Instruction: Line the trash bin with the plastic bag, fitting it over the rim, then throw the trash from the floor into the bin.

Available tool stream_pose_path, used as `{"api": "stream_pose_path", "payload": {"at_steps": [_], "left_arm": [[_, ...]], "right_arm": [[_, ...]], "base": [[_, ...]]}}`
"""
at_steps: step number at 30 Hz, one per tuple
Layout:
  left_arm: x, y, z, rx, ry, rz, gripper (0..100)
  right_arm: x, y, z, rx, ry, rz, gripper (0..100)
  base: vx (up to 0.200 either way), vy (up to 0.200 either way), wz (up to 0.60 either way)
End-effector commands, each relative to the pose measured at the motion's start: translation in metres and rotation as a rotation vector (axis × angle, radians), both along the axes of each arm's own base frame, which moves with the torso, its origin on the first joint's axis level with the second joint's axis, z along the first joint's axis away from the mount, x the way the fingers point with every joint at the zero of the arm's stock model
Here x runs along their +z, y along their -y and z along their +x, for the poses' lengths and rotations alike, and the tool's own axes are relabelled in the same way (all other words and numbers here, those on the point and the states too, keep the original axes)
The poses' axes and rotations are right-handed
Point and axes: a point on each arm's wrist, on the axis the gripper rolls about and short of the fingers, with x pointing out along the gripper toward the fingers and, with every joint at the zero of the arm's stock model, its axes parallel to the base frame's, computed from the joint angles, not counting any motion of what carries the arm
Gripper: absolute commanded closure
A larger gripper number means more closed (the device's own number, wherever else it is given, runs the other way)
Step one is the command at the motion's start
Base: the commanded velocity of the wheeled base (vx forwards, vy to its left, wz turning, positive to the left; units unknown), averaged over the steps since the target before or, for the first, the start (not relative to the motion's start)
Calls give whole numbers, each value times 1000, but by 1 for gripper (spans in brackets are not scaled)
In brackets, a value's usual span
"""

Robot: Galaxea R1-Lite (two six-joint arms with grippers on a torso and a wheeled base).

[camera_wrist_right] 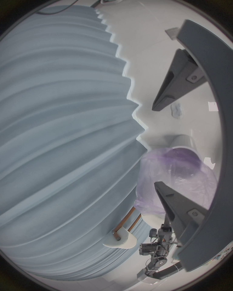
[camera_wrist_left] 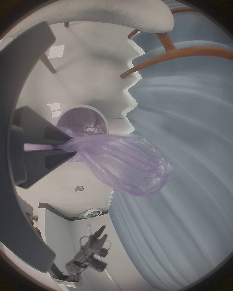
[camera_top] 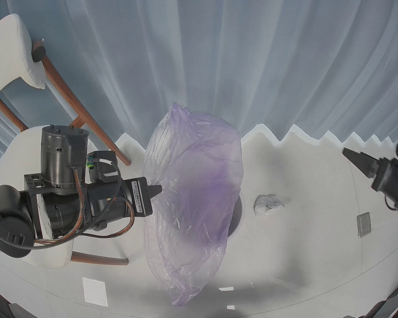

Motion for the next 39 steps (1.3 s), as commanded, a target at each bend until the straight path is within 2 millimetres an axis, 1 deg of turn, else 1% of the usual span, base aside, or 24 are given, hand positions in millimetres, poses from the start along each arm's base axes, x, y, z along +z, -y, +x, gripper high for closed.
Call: {"api": "stream_pose_path", "payload": {"at_steps": [1, 2, 3, 5, 6, 7, 9, 12, 14, 16, 18, 19, 21, 22, 24, 25, 26, 28, 29, 32, 34, 35, 36, 39], "left_arm": [[-7, -8, -26, -96, 84, 108, 100], [-7, -8, -27, -98, 85, 109, 100], [-10, -10, -28, -98, 77, 117, 100], [-12, -11, -30, -99, 75, 117, 100], [-12, -11, -30, -99, 75, 117, 100], [-12, -12, -31, -98, 91, 106, 100], [-12, -13, -33, -97, 107, 96, 100], [-14, -15, -34, -99, 115, 89, 100], [-15, -16, -36, -107, 113, 89, 100], [-19, -17, -39, -133, 102, 91, 100], [-21, -17, -40, -136, 99, 102, 100], [-22, -18, -40, -141, 103, 112, 100], [-22, -19, -40, -141, 106, 114, 100], [-21, -19, -40, -141, 109, 110, 100], [-21, -19, -40, -139, 110, 110, 100], [-21, -19, -39, -137, 111, 111, 100], [-20, -19, -39, -135, 113, 109, 100], [-20, -19, -39, -135, 113, 109, 100], [-17, -19, -36, -130, 122, 104, 100], [-12, -18, -34, -127, 139, 93, 100], [-7, -15, -29, -122, 150, 85, 100], [-7, -15, -29, -122, 150, 85, 100], [-8, -11, -22, -122, 145, 90, 100], [-3, -4, -8, -113, 160, 93, 100]], "right_arm": [[-91, -156, 189, 340, -177, 55, 100], [-91, -158, 191, 343, -176, 55, 100], [-98, -166, 205, 347, -169, 56, 100], [-104, -176, 220, 337, -152, 59, 100], [-105, -177, 222, 334, -148, 60, 100], [-107, -184, 235, 305, -125, 64, 100], [-111, -192, 249, 286, -98, 70, 100], [-113, -205, 260, 295, -65, 68, 100], [-115, -208, 264, 294, -57, 57, 100], [-116, -214, 272, 301, -20, 18, 100], [-117, -218, 274, 308, -8, 12, 100], [-121, -225, 271, 323, -11, 9, 100], [-125, -232, 266, 345, -23, 5, 100], [-133, -239, 259, 366, -46, -5, 100], [-136, -242, 256, 375, -57, -11, 100], [-144, -247, 248, 392, -82, -23, 100], [-146, -248, 246, 398, -91, -28, 100], [-147, -249, 245, 399, -93, -29, 100], [-159, -252, 233, 419, -134, -50, 100], [-163, -252, 225, 430, -145, -59, 100], [-167, -247, 217, 432, -166, -76, 100], [-167, -247, 217, 432, -166, -76, 100], [-175, -242, 211, 433, -196, -100, 100], [-183, -237, 204, 440, -229, -122, 100]], "base": [[0, 0, 0], [0, 0, 0], [0, 0, 0], [0, 0, 0], [0, 0, 0], [0, 0, 0], [0, 0, 0], [0, 0, 0], [0, 0, 0], [0, 0, 0], [0, 0, 0], [0, 0, 0], [0, 0, 0], [0, 0, 0], [0, 0, 0], [0, 0, 0], [0, 0, 0], [0, 0, 0], [0, 0, 0], [0, 0, 0], [0, 0, 0], [0, 0, 0], [0, 0, 0], [0, 0, 0]]}}
